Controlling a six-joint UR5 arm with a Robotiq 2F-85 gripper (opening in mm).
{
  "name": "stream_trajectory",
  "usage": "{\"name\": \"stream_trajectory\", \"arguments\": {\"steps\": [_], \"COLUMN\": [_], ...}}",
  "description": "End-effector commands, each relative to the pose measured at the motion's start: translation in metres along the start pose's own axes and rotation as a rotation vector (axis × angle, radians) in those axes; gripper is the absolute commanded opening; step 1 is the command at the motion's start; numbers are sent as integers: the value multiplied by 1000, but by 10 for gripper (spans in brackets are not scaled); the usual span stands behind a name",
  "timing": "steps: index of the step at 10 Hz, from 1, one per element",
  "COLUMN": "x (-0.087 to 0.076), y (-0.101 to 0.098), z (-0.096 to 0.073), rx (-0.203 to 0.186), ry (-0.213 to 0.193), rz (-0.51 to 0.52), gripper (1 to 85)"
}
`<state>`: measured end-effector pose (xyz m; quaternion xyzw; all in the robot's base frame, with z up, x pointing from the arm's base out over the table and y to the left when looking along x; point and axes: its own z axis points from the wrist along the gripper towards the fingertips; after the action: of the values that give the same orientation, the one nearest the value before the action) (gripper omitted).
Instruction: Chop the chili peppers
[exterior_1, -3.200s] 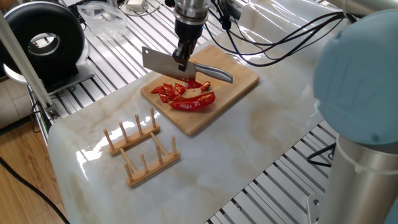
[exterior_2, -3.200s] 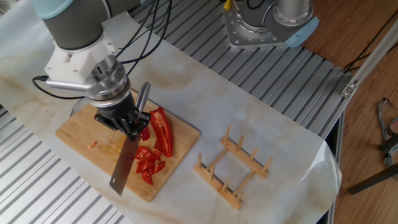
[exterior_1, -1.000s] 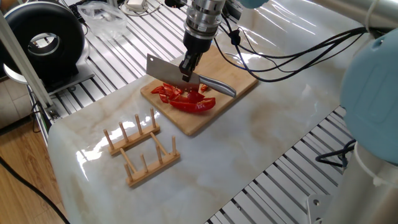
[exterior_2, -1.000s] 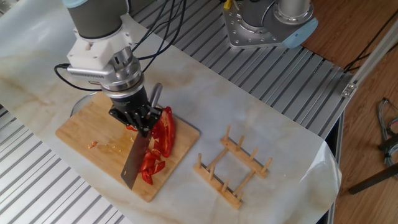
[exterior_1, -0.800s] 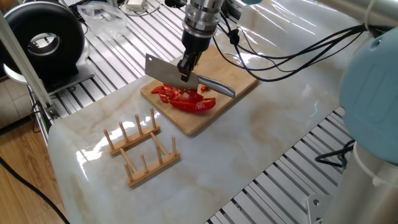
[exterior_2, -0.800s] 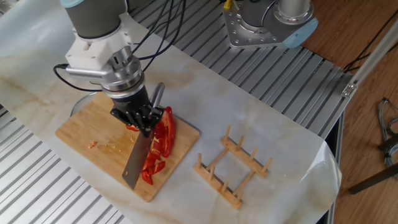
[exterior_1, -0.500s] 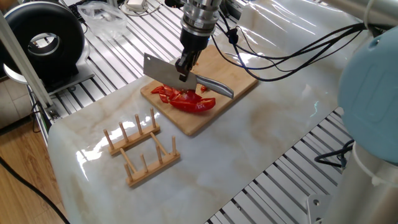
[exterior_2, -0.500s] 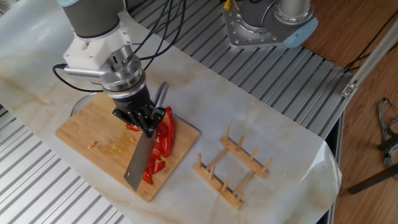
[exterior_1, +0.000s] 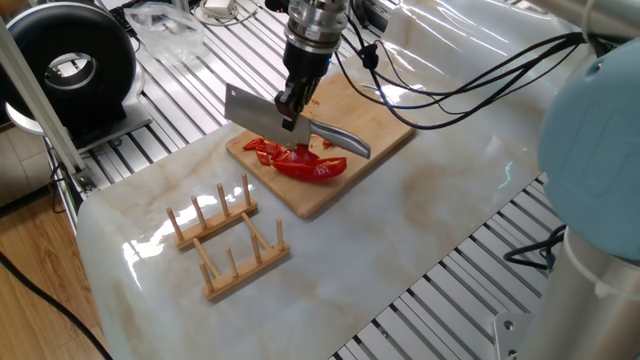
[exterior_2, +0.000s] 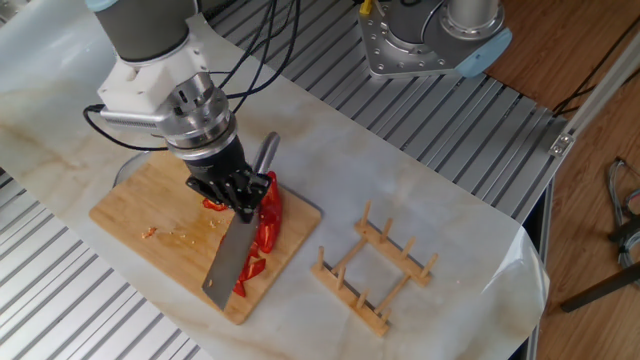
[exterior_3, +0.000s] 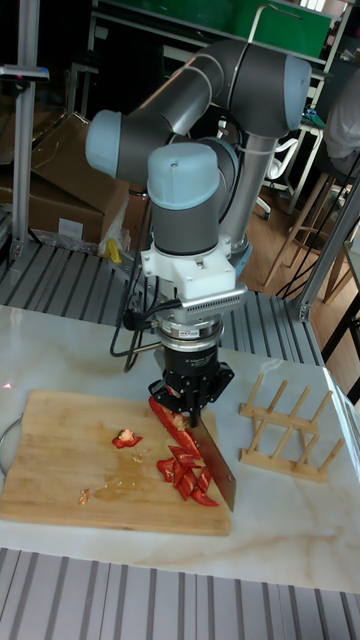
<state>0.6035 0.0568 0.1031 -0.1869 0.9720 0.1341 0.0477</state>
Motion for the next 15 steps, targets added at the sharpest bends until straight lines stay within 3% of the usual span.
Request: {"name": "stream_trajectory", "arguments": {"steps": [1, 3, 5, 6, 7, 10, 15], "x": [-11, -13, -11, -11, -9, 8, 11], "y": [-16, -9, -36, -46, -49, -45, -26], "z": [-3, 3, 2, 0, 1, 15, 16], "rx": [65, 48, 154, 191, 197, 172, 104], "ry": [-20, -28, -23, -22, -24, -35, -39], "rz": [-34, -15, -69, -89, -90, -86, -27], "gripper": [13, 13, 13, 13, 13, 13, 13]}}
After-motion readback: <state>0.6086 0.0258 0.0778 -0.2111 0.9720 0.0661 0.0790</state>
